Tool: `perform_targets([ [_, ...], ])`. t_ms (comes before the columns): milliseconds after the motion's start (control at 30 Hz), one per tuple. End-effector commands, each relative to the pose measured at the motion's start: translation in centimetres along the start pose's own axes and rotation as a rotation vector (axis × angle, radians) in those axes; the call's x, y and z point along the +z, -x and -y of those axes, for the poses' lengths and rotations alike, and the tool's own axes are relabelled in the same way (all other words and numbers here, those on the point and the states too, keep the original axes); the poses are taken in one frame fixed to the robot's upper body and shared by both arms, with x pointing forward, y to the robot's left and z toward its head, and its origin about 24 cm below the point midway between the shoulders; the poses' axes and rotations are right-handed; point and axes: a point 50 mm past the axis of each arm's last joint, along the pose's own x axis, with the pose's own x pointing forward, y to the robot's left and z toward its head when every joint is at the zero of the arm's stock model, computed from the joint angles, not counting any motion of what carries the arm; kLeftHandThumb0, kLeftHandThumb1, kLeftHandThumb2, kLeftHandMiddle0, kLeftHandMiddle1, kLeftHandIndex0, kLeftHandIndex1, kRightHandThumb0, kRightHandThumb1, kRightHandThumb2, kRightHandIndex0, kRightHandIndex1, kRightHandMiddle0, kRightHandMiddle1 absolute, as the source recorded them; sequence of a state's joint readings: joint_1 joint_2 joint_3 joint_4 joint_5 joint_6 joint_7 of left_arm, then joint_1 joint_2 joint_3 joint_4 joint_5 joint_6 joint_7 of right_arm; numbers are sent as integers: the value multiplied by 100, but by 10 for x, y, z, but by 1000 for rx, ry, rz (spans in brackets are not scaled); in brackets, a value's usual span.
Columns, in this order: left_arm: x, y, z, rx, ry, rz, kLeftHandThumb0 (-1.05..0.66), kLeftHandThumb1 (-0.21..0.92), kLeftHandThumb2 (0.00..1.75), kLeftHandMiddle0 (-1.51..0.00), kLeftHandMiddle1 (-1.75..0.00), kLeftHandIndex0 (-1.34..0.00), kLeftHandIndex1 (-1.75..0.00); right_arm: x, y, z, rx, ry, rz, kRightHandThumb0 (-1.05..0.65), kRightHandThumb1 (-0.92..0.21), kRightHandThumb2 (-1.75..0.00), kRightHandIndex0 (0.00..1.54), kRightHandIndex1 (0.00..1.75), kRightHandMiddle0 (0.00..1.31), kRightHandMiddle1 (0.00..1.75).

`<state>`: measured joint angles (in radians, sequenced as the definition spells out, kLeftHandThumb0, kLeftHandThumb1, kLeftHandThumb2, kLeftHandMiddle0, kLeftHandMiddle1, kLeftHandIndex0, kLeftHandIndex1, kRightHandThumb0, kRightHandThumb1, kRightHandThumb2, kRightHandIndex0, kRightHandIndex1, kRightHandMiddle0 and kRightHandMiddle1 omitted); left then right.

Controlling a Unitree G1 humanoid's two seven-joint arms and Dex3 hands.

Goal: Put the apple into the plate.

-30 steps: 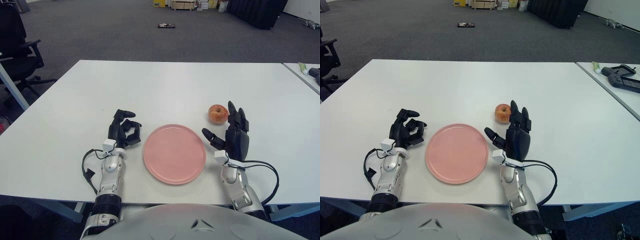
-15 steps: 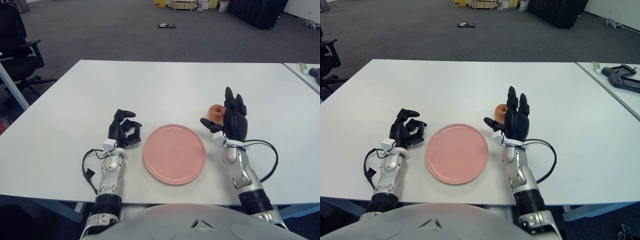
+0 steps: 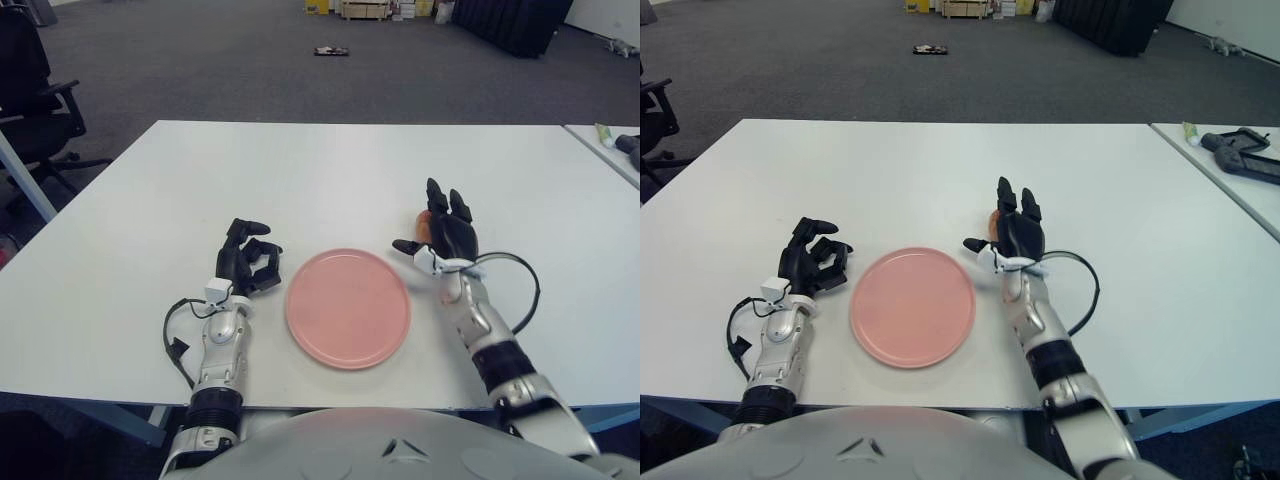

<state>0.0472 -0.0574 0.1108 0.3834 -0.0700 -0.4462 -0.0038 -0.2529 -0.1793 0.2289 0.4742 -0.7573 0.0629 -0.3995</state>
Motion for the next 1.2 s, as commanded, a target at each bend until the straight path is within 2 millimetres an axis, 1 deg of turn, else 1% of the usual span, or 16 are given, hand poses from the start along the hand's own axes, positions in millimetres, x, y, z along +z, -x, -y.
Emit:
perform_targets([
  [0,-10,6,-2,8,-7,-57,-1,35,119,-69,-145,-43,-175,6,-15,4,9,13,-3,-95,-84,-15,0,0,0,0],
  [67,-10,6,-2,8,-11,-59,-1,35,119,-69,-145,-42,-175,8,-21,5,16,13,-24,-91,-83,-14,0,0,0,0],
  [167,-11,6,-3,13,-14,-62,-1,35,118,-69,-144,-42,-175,9,-27,5,23,6,-49,-75,-79,-13,0,0,0,0],
  [200,-11,6,-3,15,-14,-63,-1,36,118,-69,-144,-42,-175,9,-28,5,25,3,-59,-74,-79,-13,0,0,0,0],
  [233,-11,6,-3,16,-14,-64,-1,36,118,-70,-144,-42,-175,9,-29,5,26,2,-65,-69,-71,-27,0,0,0,0],
  [267,-11,6,-3,18,-12,-65,-1,36,118,-70,-144,-42,-175,9,-30,5,31,2,-74,-68,-66,-37,0,0,0,0],
  [300,-11,6,-3,18,-11,-66,-1,36,118,-70,-144,-42,-175,9,-31,4,34,2,-80,-65,-57,-53,0,0,0,0],
  [333,-11,6,-3,19,-9,-66,-1,36,118,-70,-144,-41,-175,9,-32,4,39,3,-86,-63,-51,-64,0,0,0,0],
  [367,-11,6,-3,20,-7,-67,-1,36,118,-69,-144,-41,-175,8,-33,4,43,4,-91,-61,-48,-72,0,0,0,0],
  [467,-11,6,-3,21,-1,-68,-1,36,118,-69,-145,-41,-175,5,-38,1,83,23,-123,-59,-43,-83,0,0,0,0],
  [533,-11,6,-3,21,1,-67,-1,36,118,-69,-145,-41,-175,3,-41,-1,112,40,-147,-58,-43,-87,0,0,2,1],
  [700,-11,6,-3,20,-1,-63,-1,36,119,-69,-146,-41,-175,-3,-45,-7,181,83,-220,-57,-46,-91,0,0,2,3],
  [767,-11,6,-3,21,-1,-63,-1,36,118,-70,-145,-41,-175,-5,-46,-9,214,108,-247,-57,-49,-90,1,1,1,10],
  [867,-11,7,-4,24,-1,-66,-1,36,118,-70,-144,-41,-175,-9,-45,-12,261,144,-282,-56,-54,-88,2,2,0,14],
  [1067,-10,7,-5,30,-8,-67,-1,36,117,-70,-142,-42,-175,-24,-37,-22,337,199,-334,-55,-64,-84,6,5,0,23],
  [1167,-10,7,-6,34,-9,-67,-1,36,117,-70,-143,-42,-175,-25,-37,-23,358,221,-351,-55,-69,-81,8,9,0,28],
])
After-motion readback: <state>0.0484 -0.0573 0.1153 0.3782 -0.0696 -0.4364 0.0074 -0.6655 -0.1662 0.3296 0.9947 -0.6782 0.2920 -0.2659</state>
